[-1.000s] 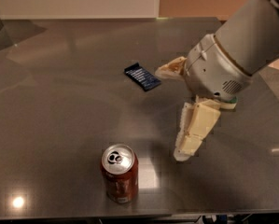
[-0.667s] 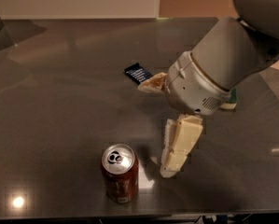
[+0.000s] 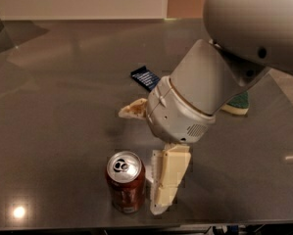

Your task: Move coke can near rxbar blueberry

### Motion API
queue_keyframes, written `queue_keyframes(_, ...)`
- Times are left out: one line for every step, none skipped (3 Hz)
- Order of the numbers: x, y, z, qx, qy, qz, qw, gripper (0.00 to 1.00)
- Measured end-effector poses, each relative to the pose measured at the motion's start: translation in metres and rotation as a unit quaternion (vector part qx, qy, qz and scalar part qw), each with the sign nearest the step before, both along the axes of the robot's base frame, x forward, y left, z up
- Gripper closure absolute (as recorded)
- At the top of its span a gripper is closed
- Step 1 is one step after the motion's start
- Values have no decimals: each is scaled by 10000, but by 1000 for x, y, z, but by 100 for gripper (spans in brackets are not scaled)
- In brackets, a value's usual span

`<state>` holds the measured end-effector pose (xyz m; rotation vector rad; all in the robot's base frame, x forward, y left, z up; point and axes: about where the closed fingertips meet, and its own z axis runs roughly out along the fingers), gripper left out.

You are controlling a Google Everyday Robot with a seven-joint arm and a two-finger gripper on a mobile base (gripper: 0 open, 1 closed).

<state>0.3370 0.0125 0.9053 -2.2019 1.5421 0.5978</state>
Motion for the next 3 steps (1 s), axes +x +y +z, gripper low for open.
queue_keyframes(-14, 9, -5, -8, 60, 202, 9998, 0)
queue_keyframes(-19, 15, -10, -41, 108, 313, 9994, 18)
queue_keyframes(-17, 16, -13, -74, 179, 318, 9993, 41)
